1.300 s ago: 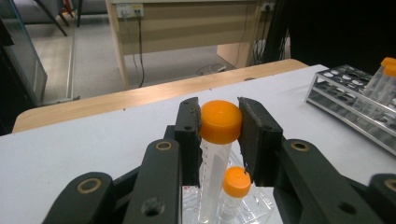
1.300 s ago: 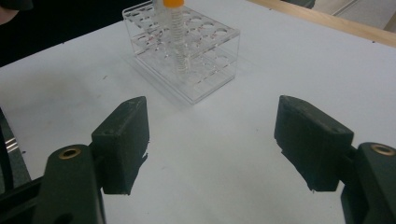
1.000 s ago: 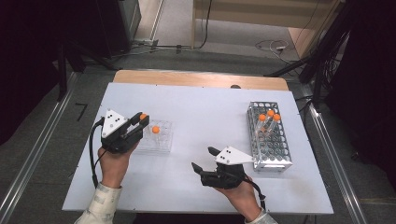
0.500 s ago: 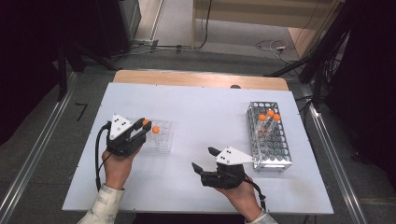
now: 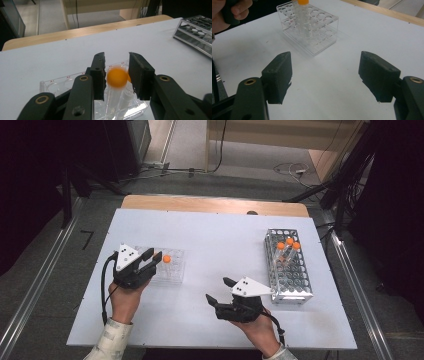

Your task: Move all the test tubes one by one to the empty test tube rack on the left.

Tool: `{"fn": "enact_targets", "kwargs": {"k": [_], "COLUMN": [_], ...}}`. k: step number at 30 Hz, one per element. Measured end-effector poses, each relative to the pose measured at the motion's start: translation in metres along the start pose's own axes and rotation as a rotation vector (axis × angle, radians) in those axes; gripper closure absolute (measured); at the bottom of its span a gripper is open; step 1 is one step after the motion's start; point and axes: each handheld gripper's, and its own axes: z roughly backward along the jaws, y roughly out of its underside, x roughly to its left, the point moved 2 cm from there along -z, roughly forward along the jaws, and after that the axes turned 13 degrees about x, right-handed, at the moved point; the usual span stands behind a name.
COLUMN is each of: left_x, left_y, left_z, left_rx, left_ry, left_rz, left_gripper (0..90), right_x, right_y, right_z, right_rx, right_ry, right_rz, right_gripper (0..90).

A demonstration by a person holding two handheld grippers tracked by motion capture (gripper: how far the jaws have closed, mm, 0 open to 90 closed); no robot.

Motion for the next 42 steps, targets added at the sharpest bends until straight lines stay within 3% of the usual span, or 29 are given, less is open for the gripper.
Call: {"fn": "enact_targets", "kwargs": {"k": [11,14,19,22,31,42], "left_x": [0.005,0.006,0.01,0.013,0.015,0.018], "left_y": [-0.002,-0.003,-0.003,-0.003,-0.002,-0.003], "left_z": [0.008,0.011,0.011,0.012,0.014,0.019], "left_rx": [-0.022,-0.029,-0.017,-0.013,-0.019,-0.038], "left_ry": [0.027,0.033,0.022,0.01,0.002,0.009], "left_rz": [0.029,0.041,0.082,0.091,0.1,0.116], "left_gripper": [58.9,50.5,27.4,20.5,20.2,18.7], "right_x": [-0.001,-0.003,-0.013,-0.022,-0.063,-0.117], "right_y": [0.0,0.0,-0.001,-0.001,0.003,0.012], "right_z": [0.001,0.002,0.007,0.012,0.028,0.05], "right_rx": [-0.002,-0.006,-0.017,-0.027,-0.051,-0.062], "right_ry": [0.006,0.009,0.035,0.052,0.148,0.29], "right_rz": [-0.002,-0.007,-0.025,-0.045,-0.131,-0.192], "right_gripper": [25.6,25.6,25.6,25.5,25.4,24.5]}}
